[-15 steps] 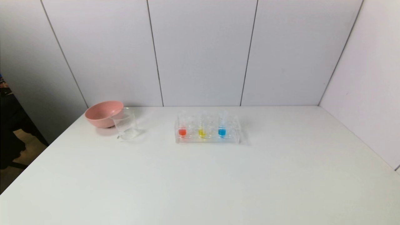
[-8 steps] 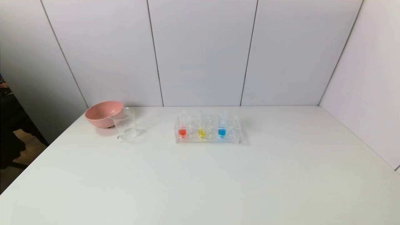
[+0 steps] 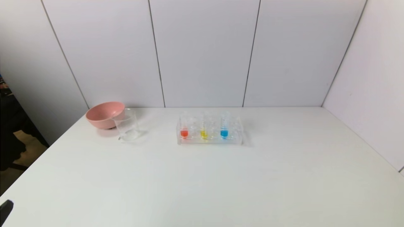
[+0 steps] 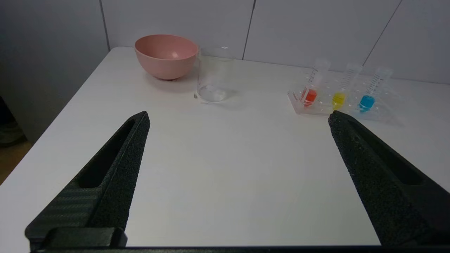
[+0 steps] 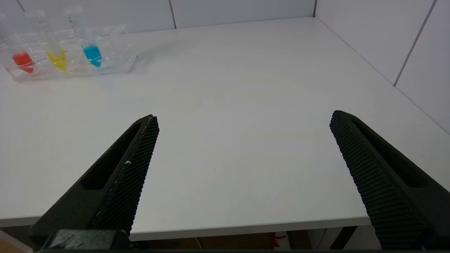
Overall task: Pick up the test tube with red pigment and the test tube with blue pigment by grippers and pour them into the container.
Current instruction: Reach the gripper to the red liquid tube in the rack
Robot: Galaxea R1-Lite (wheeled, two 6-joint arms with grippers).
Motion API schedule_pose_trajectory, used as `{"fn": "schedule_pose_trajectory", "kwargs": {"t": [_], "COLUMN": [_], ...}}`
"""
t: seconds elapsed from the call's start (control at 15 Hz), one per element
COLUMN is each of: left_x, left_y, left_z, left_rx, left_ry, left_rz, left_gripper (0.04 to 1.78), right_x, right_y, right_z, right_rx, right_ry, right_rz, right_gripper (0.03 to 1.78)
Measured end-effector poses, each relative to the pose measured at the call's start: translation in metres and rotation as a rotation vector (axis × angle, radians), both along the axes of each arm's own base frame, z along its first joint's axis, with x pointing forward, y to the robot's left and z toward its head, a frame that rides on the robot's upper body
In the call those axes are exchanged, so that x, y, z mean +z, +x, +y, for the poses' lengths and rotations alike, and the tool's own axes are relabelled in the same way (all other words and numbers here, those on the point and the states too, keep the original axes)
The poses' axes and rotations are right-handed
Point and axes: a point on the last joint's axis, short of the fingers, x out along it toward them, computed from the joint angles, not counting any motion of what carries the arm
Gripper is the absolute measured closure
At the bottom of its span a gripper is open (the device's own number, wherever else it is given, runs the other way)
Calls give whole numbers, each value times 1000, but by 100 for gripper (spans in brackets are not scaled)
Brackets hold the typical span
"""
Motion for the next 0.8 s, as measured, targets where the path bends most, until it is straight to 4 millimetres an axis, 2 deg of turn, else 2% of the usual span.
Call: {"fn": "schedule_pose_trajectory", "kwargs": {"t": [0.2,0.47,0.67,0.8], "left_x": [20,32,30,24], "left_y": [41,97,133,157], "left_z": [-7,-22,-48,-74], "left_rx": [-126,-475,-722,-761], "left_ry": [-8,-7,-11,8], "left_rz": [67,151,253,316], "left_gripper": [4,4,4,4], "right_x": [0,0,0,0], "right_y": [0,0,0,0], "right_z": [0,0,0,0], "right_rx": [0,0,0,0], "right_ry": [0,0,0,0], "right_rz": [0,0,0,0], "right_gripper": [4,4,4,4]}}
